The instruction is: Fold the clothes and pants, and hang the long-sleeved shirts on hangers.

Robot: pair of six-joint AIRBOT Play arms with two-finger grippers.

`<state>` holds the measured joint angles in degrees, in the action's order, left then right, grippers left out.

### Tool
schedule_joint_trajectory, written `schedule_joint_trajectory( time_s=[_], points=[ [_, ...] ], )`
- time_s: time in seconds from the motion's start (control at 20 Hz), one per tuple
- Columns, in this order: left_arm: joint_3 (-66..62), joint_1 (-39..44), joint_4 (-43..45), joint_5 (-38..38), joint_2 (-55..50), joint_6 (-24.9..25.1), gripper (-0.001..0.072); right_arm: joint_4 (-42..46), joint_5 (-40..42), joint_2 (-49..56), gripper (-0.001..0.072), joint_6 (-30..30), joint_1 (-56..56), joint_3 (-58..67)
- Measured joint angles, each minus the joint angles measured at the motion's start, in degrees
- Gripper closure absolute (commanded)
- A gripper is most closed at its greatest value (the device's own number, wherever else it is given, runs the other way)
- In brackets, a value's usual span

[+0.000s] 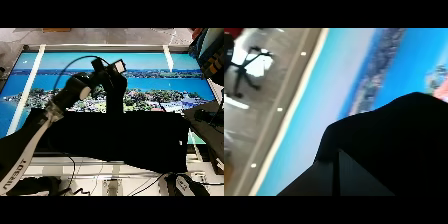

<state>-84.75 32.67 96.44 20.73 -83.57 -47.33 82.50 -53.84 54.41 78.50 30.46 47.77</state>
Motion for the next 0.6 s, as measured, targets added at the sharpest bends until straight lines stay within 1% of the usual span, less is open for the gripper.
schedule_joint_trajectory(
  time_s=[0.1,0.3,0.4,0.6],
  points=[
    [0.0,-3.21,1.03,-1.07,1.68,-2.86,0.0698,0.09,-0.04,0.0,0.0262,0.0,0.0,0.0],
    [0.0,-12.07,1.92,-2.78,4.74,-11.45,0.0698,0.15,-0.07,0.0,0.0262,0.0,0.0,0.0],
    [0.0,-16.33,2.08,-3.15,5.57,-13.81,0.0697,0.2,-0.09,0.0,0.0262,0.0,0.0,0.0],
    [0.0,-22.99,2.25,-3.48,6.43,-15.78,0.0697,0.22,-0.11,0.0,0.0262,0.0,0.0,0.0]
  ],
)
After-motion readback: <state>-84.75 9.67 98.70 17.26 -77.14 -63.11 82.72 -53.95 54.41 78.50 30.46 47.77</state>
